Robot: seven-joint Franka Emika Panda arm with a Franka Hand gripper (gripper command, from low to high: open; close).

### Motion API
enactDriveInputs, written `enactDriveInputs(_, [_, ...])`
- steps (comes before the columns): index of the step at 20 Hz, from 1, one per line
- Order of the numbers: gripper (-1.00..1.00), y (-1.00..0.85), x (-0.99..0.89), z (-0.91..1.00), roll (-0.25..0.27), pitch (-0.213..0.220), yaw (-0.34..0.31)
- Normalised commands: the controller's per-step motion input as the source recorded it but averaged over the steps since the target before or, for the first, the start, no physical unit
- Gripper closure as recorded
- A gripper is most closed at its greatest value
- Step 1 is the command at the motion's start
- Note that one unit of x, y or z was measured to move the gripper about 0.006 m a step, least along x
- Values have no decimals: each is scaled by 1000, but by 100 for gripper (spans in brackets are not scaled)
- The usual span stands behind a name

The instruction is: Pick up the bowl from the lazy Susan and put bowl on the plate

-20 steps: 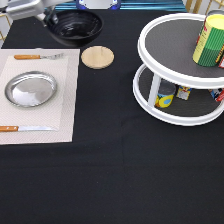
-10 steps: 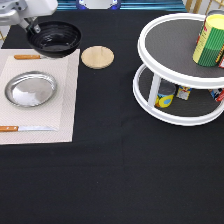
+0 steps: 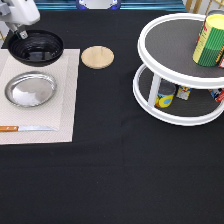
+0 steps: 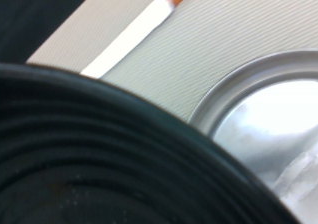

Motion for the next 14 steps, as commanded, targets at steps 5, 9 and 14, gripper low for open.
enactDriveInputs(5, [100, -180, -115, -177, 0, -90, -317])
enactDriveInputs(9, [100, -191, -159, -354, 0, -70, -316])
enactDriveInputs(14, [100, -196, -321, -686, -10, -45, -293])
